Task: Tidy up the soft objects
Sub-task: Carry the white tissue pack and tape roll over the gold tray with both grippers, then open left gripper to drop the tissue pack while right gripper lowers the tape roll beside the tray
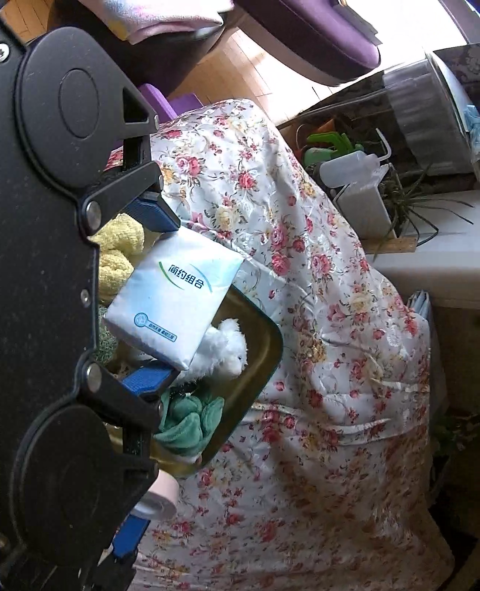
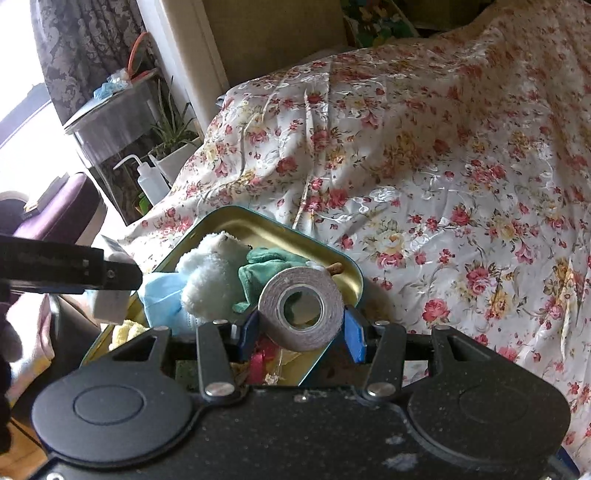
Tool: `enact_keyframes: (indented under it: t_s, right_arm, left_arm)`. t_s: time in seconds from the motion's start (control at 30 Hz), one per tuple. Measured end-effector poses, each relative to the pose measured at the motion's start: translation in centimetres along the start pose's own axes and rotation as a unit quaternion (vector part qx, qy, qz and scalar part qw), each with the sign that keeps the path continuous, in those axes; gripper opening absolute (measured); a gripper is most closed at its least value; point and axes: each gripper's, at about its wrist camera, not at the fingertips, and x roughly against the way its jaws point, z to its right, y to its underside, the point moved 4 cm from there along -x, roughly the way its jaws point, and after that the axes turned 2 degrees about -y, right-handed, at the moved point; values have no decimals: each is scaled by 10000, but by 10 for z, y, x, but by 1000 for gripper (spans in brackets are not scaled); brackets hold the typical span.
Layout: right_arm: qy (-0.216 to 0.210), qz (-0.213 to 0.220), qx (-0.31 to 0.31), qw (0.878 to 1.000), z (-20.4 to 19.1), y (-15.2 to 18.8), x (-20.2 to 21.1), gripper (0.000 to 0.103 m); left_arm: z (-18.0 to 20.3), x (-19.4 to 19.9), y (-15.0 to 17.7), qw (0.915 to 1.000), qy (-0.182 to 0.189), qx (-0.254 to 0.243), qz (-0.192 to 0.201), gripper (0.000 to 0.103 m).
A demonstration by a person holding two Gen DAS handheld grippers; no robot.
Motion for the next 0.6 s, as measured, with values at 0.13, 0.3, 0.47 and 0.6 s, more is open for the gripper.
enact_keyframes:
  t_s: [0.13,0.3,0.47,0.6]
  right_arm:
    - [0,78,53,10000,0,-3,3,47]
    - [-60,89,79,9999,-4,-4,3,47]
    - [-91,48,134,9999,-10,-3,-1,48]
    - [-95,16,221,9997,-15,-2,-6,48]
  left_arm:
    - [-1,-6,2,9998,43,97,-189,71]
    - [-4,-2,4,9998,-57,84,-149,77]
    - [-13,5,0,9997,-4,261,-6,79]
    - [-16,5,0,9996,-150,251,33,79]
